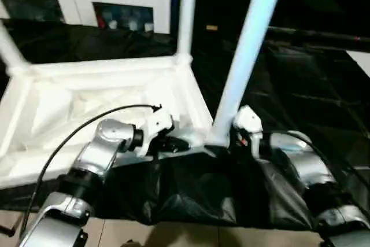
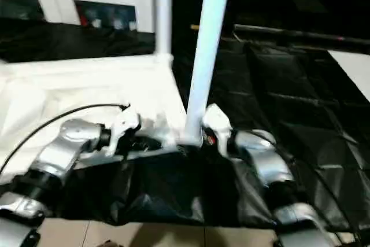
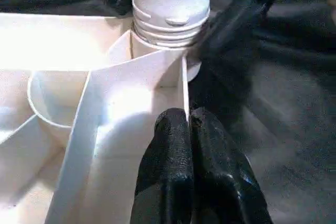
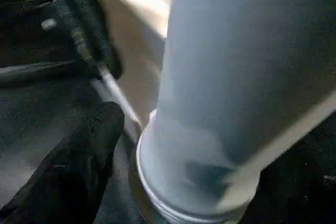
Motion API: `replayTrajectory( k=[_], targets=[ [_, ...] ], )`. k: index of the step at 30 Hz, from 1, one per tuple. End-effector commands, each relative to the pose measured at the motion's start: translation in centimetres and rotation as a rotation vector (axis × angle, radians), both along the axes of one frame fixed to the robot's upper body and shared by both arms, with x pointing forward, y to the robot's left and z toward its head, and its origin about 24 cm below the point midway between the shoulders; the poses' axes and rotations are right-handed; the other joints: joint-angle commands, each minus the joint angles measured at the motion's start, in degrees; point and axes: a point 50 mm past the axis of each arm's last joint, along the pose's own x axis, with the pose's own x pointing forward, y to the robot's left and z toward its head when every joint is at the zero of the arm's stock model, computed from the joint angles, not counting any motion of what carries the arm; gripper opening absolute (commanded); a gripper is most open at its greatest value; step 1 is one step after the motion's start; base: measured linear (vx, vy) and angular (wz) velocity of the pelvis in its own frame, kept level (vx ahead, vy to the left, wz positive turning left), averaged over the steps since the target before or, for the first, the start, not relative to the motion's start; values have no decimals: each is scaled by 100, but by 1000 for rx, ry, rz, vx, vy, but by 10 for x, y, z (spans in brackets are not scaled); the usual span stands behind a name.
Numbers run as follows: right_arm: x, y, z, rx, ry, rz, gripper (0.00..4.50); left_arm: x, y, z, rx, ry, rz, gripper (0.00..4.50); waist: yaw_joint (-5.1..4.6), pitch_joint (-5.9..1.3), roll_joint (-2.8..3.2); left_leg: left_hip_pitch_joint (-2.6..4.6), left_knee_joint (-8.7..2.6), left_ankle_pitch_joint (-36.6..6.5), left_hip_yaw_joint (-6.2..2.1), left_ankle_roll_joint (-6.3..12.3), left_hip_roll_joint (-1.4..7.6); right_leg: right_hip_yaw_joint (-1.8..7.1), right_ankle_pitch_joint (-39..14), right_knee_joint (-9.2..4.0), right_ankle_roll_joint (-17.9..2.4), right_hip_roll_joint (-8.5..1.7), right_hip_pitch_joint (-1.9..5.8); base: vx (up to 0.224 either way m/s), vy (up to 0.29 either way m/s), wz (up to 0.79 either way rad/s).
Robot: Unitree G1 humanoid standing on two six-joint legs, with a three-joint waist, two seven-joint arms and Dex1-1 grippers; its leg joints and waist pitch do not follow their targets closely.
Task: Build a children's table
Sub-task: Rotate leg to tighten
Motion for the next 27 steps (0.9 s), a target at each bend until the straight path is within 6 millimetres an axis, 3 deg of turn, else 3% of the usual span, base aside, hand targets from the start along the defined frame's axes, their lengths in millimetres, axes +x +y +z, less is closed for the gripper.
replayTrajectory(
  k=[1, 3, 14, 19, 25, 27],
  targets=[
    [-9, 8, 1, -5, 12, 125, 388, -1, -11, 12, -42, -41, -84, 0, 7, -333, 35, 102, -344, -1204, 24, 324, 144, 204, -644, -367, -1416, -294, 283, 0, 0, 0],
    [-12, 6, 1, -17, 25, 164, 388, -3, -7, 13, -40, -26, -106, 0, 7, -336, 33, 87, -347, -1201, 16, 294, 143, 199, -667, -359, -1408, -296, 289, 0, 0, 0],
    [-20, 8, 3, -21, 62, 248, 287, -7, 2, 12, -25, 17, -150, 0, 41, -350, 18, 74, -334, -1053, 11, 299, 138, 191, -524, -330, -1420, -299, 295, 0, 0, 0],
    [-22, 10, 2, -13, 72, 259, 275, -8, 2, 11, -23, 27, -157, 0, 47, -348, 14, 78, -336, -1074, 13, 271, 138, 195, -621, -342, -1379, -302, 290, 0, 0, 0],
    [-23, 14, -7, 38, 93, 179, 272, -10, -5, 7, -42, 31, -137, 0, 43, -349, 24, 74, -339, -1065, 6, 266, 137, 191, -576, -335, -1392, -297, 292, 0, 0, 0],
    [-14, 19, -12, 38, 65, 47, 272, -3, -12, 6, -32, -13, -46, 0, 25, -331, 20, 78, -352, -1187, 5, 190, 133, 197, -804, -366, -1347, -306, 270, 0, 0, 0]
  ],
)
